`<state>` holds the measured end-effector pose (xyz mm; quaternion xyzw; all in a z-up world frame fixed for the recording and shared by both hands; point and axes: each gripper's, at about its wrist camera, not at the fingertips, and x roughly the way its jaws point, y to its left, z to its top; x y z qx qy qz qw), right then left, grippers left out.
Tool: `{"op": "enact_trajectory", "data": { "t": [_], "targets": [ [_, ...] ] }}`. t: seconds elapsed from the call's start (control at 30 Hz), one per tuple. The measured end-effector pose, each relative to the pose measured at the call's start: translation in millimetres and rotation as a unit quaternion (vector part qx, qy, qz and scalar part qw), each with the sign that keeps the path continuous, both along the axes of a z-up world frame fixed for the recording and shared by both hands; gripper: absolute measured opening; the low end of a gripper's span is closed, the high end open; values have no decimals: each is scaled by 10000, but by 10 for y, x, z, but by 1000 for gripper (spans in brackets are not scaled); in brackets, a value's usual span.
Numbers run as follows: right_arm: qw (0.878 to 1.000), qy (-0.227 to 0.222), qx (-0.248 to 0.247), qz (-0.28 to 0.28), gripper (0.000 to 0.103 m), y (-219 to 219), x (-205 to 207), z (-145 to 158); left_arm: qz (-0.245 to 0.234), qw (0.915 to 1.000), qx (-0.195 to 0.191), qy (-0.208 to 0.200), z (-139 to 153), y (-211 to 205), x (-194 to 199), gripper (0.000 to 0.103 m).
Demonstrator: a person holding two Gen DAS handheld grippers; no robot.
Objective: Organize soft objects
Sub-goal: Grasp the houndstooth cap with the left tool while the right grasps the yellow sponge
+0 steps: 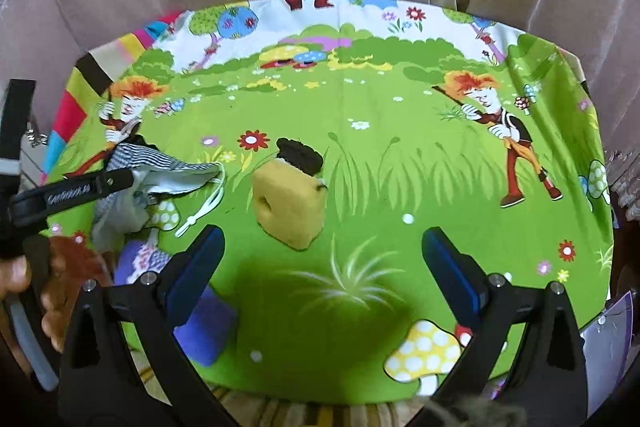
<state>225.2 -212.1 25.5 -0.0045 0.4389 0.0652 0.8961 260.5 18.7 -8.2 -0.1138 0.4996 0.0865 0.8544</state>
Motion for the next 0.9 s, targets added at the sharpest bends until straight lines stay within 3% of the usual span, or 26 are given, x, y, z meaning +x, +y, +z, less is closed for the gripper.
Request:
{"op": "enact_trajectory", "data": {
  "t": [0.07, 0.13, 0.2, 0.33, 0.7, 0.8, 0.9],
  "targets": [
    [9999, 118, -59, -95, 100, 61, 85, -88, -48, 10000, 43, 54, -59, -7, 22, 78],
    [9996, 233, -31, -167, 100, 105, 157, -162, -165, 9998, 44, 88, -113, -21, 40, 57],
    [9993, 290, -61, -235, 100, 141, 213, -215, -276, 9996, 30, 97, -154, -44, 38, 45],
    [9986, 404, -49, -352, 100, 207, 323, -315, -424, 9991, -49, -59, -111, -85, -29, 30],
    [9963, 487, -129, -699, 97, 273, 520, -489, -462, 9913, -806, -935, 186, -64, -353, 27],
    [9961, 577, -101, -664, 73, 273, 543, -529, -395, 9901, -866, -1032, 190, -35, -395, 27],
    [9970, 595, -49, -494, 58, 307, 508, -529, -362, 9896, -894, -1066, 189, -27, -425, 27]
  ]
}}
